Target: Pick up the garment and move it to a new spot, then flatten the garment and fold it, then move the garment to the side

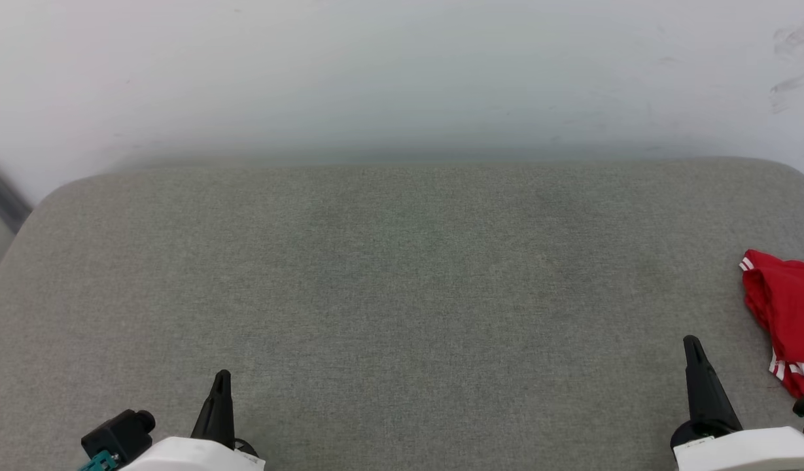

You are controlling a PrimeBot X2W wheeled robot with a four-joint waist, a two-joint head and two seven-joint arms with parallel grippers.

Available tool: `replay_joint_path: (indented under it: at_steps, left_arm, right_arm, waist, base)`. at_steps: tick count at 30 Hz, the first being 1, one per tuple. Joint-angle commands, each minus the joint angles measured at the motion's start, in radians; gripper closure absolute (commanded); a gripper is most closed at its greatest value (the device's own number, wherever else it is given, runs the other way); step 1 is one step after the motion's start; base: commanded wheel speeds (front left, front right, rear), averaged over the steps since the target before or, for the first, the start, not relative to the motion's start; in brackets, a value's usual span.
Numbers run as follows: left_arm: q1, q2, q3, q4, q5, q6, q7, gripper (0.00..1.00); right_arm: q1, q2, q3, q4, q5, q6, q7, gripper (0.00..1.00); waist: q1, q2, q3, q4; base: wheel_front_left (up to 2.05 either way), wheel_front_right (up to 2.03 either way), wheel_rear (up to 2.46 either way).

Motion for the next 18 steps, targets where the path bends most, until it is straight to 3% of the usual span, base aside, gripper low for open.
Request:
replay_joint_path:
  at_steps: [1,18]
  left_arm:
    - [-0.026,0.003,0.008,-0.005,-0.044,-0.009,0.009,1.0]
    - [-0.066,-0.002,0.036,0.021,-0.265,-0.047,0.058,1.0]
  right_arm:
    - [-0.036,-0.01,0.0,-0.005,0.042,0.0,0.008,1.0]
    - [-0.074,-0.013,-0.005,0.032,0.253,0.0,0.056,1.0]
  waist:
    - [0.0,0.0,0.0,-0.001]
    - [0.0,0.0,0.003,-0.005]
  base:
    - [0.0,0.0,0.0]
    - [0.0,0.0,0.0]
